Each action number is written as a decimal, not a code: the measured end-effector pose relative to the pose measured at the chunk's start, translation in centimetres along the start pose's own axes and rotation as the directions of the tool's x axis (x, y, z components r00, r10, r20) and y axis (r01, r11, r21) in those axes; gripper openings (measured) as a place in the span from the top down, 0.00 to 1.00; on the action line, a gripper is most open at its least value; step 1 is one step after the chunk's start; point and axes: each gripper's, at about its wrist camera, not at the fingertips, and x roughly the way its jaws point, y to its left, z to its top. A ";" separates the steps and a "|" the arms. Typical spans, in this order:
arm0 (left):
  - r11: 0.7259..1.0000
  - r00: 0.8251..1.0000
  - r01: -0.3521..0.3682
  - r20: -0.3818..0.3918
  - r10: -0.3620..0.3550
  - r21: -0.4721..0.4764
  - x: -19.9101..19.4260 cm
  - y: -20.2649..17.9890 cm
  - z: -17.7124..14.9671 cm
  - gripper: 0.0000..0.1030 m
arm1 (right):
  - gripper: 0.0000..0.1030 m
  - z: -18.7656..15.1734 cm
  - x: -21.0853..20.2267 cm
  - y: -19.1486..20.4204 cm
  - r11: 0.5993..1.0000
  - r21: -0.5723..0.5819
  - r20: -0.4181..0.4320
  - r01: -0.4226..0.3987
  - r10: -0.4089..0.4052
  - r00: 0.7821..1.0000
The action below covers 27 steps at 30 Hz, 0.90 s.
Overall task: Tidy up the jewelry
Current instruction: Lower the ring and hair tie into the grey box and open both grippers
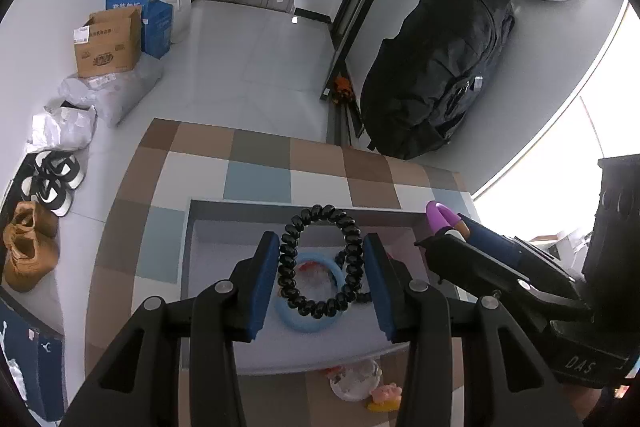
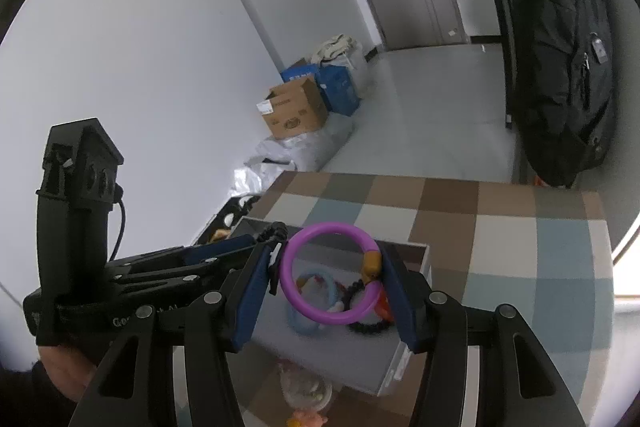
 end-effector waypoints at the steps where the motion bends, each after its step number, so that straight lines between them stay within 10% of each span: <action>1: 1.000 1.000 0.004 -0.005 -0.004 -0.003 0.2 0.0 0.0 0.64 | 0.47 0.0 0.2 -0.3 1.000 0.003 -0.003 0.002 -0.002 1.000; 12: 0.999 0.999 0.044 -0.013 -0.045 -0.014 0.9 0.0 0.5 0.56 | 0.42 -0.1 1.1 -1.8 0.998 0.058 -0.028 -0.007 0.008 1.000; 18: 0.999 1.000 0.031 0.005 -0.031 -0.008 0.8 -0.2 0.4 0.36 | 0.31 0.0 -0.7 -2.1 0.998 0.059 0.040 -0.008 0.005 0.999; 27: 0.999 1.000 -0.021 0.019 0.021 -0.030 0.3 0.3 -0.4 0.36 | 0.06 -0.8 -2.7 -3.4 0.993 0.111 0.069 0.025 -0.033 0.997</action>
